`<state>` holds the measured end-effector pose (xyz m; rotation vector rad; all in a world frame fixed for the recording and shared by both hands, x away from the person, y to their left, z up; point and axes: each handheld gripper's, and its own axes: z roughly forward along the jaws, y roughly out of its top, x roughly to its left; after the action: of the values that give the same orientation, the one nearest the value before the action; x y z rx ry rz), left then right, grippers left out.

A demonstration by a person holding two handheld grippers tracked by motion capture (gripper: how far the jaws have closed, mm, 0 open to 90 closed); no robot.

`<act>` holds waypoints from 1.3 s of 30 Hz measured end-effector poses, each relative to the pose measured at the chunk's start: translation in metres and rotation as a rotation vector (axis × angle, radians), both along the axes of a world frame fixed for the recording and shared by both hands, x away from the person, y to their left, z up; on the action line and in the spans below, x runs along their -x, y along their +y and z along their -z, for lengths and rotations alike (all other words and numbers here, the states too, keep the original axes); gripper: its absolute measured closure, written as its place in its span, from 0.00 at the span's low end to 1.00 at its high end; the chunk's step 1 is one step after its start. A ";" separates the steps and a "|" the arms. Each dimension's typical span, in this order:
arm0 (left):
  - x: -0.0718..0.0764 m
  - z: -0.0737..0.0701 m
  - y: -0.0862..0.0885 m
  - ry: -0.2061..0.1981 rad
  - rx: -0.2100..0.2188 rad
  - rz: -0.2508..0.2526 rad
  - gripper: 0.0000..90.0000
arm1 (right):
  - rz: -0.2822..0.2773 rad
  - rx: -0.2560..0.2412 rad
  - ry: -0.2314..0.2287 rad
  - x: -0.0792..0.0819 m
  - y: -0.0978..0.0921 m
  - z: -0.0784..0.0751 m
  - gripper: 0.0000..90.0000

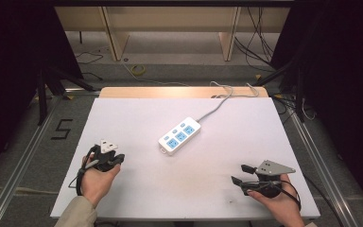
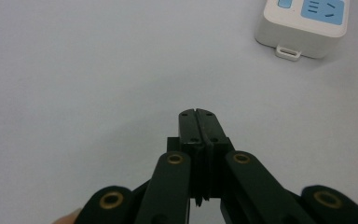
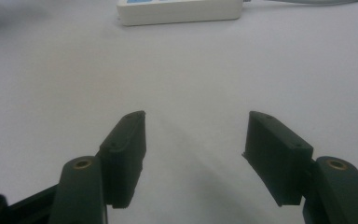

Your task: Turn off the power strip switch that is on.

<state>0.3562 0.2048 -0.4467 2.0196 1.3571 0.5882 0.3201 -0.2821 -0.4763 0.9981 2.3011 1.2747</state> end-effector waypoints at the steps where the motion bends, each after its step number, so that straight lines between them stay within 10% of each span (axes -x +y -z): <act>1: 0.000 0.000 -0.001 0.000 0.002 0.000 1.00 | 0.000 0.000 0.000 0.000 0.000 0.000 0.44; 39: -0.017 -0.006 -0.020 -0.004 -0.005 0.034 1.00 | -0.001 -0.001 0.001 0.000 0.000 0.000 0.43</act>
<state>0.3735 0.1843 -0.4407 2.0397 1.3177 0.5807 0.3200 -0.2822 -0.4763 0.9986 2.3015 1.2767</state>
